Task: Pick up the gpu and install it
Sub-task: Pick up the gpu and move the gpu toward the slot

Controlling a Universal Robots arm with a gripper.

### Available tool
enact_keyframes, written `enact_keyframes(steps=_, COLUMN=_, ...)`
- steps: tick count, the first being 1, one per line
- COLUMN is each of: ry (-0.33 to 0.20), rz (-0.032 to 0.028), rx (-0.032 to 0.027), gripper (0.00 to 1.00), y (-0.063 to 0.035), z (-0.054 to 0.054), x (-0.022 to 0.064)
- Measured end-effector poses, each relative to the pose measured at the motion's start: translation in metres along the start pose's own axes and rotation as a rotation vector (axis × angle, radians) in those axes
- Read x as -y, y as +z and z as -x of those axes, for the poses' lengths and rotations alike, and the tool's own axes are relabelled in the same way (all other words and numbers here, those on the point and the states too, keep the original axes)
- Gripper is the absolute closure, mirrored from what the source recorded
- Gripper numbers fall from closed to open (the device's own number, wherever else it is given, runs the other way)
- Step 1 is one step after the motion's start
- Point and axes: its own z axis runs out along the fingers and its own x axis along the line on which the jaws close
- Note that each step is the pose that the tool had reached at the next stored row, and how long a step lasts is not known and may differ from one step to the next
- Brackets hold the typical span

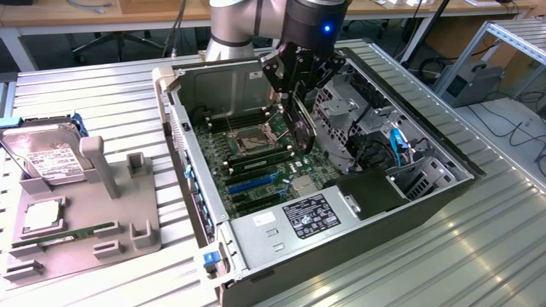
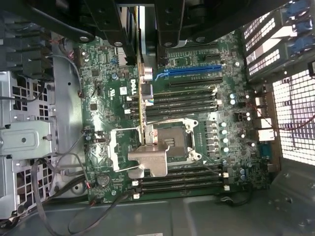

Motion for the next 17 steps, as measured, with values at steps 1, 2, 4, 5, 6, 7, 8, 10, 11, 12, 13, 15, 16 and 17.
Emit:
enact_keyframes(steps=1, ry=0.000, rz=0.0000, rx=0.0000, gripper=0.73, y=0.0005, z=0.000, x=-0.0007)
enact_keyframes(steps=2, ry=0.000, rz=0.0001, rx=0.0001, gripper=0.73, y=0.0018, z=0.001, x=-0.0026)
enact_keyframes(steps=4, ry=0.000, rz=0.0000, rx=0.0000, gripper=0.73, y=0.0029, z=0.003, x=-0.0047)
enact_keyframes(steps=5, ry=0.000, rz=0.0000, rx=0.0000, gripper=0.73, y=0.0041, z=0.004, x=-0.0068)
enact_keyframes(steps=6, ry=0.000, rz=-0.0001, rx=0.0000, gripper=0.73, y=0.0052, z=0.006, x=-0.0085)
enact_keyframes(steps=7, ry=0.000, rz=0.0000, rx=0.0000, gripper=0.73, y=0.0064, z=0.008, x=-0.0099)
enact_keyframes(steps=8, ry=0.000, rz=0.0000, rx=0.0000, gripper=0.73, y=0.0069, z=0.009, x=-0.0104)
enact_keyframes(steps=10, ry=0.000, rz=0.0000, rx=0.0000, gripper=0.73, y=0.0079, z=0.011, x=-0.0112)
enact_keyframes(steps=11, ry=0.000, rz=0.0002, rx=0.0001, gripper=0.73, y=0.0084, z=0.011, x=-0.0114)
enact_keyframes(steps=12, ry=0.000, rz=0.0002, rx=0.0001, gripper=0.73, y=0.0088, z=0.012, x=-0.0116)
enact_keyframes(steps=13, ry=0.000, rz=0.0002, rx=0.0001, gripper=0.73, y=0.0092, z=0.013, x=-0.0118)
enact_keyframes(steps=15, ry=0.000, rz=0.0000, rx=0.0000, gripper=0.73, y=0.0100, z=0.014, x=-0.0121)
enact_keyframes(steps=16, ry=0.000, rz=0.0000, rx=0.0000, gripper=0.73, y=0.0104, z=0.014, x=-0.0122)
enact_keyframes(steps=17, ry=0.000, rz=-0.0001, rx=0.0000, gripper=0.73, y=0.0108, z=0.015, x=-0.0123)
